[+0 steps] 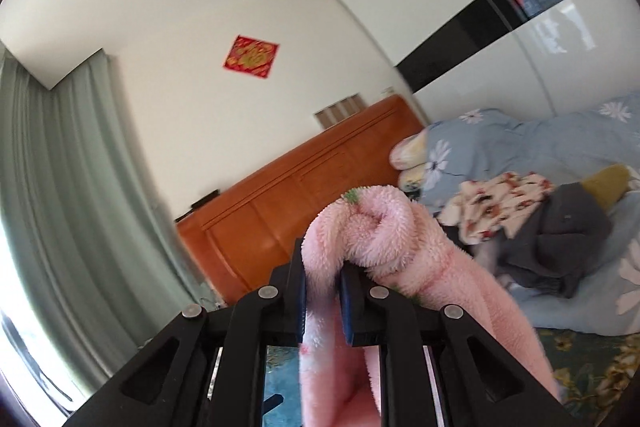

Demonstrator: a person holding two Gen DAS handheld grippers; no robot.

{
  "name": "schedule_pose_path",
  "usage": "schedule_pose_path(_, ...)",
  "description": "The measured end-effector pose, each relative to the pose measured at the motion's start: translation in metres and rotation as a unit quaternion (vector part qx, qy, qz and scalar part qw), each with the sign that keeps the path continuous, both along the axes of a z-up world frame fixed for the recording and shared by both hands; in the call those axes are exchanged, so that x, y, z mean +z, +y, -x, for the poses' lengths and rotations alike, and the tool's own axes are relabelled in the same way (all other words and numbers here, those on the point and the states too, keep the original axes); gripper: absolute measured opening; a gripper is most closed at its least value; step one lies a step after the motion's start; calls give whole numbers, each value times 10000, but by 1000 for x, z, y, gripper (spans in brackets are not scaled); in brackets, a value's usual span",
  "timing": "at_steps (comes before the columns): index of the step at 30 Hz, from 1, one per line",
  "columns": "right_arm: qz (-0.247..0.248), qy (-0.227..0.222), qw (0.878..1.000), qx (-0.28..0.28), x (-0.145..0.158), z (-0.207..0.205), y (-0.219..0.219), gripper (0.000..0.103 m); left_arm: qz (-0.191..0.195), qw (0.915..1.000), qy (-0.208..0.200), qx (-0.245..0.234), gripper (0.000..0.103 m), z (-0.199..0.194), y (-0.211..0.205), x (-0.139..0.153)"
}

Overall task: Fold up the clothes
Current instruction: 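Carry the pink garment with the right tool and lay it on the blanket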

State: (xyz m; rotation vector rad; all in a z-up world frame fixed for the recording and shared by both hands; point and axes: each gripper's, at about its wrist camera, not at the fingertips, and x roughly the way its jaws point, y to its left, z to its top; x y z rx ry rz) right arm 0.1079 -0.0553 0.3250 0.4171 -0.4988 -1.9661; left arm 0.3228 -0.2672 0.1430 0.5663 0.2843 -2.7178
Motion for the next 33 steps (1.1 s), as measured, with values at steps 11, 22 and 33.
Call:
schedule_pose_path(11, -982, -1167, 9834, -980, -128, 10, 16, 14, -221, 9992, -330, 16, 103, 0, -16, -26)
schedule_pose_path(22, -831, -2657, 9243, -2610, -246, -27, 195, 14, -791, 9872, -1224, -655, 103, 29, 4, -82)
schedule_pose_path(33, -1149, -3172, 8699, -3598, -290, -93, 332, 14, -1724, 9667, -1756, -705, 103, 30, -6, -112)
